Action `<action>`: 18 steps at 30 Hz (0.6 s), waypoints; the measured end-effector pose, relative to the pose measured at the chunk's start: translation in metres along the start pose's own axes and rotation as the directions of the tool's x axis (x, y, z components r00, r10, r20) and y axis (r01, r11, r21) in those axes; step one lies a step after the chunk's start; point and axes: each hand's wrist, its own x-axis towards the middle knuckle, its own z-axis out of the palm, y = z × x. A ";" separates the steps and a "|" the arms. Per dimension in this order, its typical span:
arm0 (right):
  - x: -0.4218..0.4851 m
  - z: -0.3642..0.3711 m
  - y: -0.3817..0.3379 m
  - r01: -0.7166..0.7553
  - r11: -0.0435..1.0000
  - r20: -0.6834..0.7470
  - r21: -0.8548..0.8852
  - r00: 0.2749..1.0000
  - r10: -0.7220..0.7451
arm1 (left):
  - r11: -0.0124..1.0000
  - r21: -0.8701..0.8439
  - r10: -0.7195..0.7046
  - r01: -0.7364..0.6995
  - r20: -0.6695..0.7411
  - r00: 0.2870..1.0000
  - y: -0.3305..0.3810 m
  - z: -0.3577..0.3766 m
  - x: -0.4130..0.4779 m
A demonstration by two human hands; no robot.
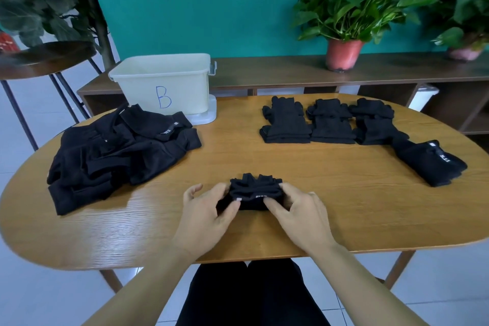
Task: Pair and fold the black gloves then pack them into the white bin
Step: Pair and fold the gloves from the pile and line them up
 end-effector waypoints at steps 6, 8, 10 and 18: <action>0.031 0.010 -0.006 -0.180 0.977 -0.042 -0.117 0.983 0.176 | 0.980 -0.021 -0.196 0.196 -0.016 0.980 0.000 0.009 0.031; 0.038 0.015 -0.007 -0.215 0.964 -0.055 -0.157 0.976 0.209 | 0.973 0.001 -0.231 0.231 -0.032 0.973 0.002 0.013 0.039; 0.042 0.020 -0.006 -0.246 0.955 -0.064 -0.164 0.969 0.238 | 0.962 0.054 -0.265 0.267 -0.045 0.963 0.003 0.018 0.044; 0.043 0.024 -0.012 -0.297 0.930 -0.113 -0.214 0.954 0.279 | 0.892 0.279 -0.353 0.355 -0.059 0.934 0.005 0.023 0.044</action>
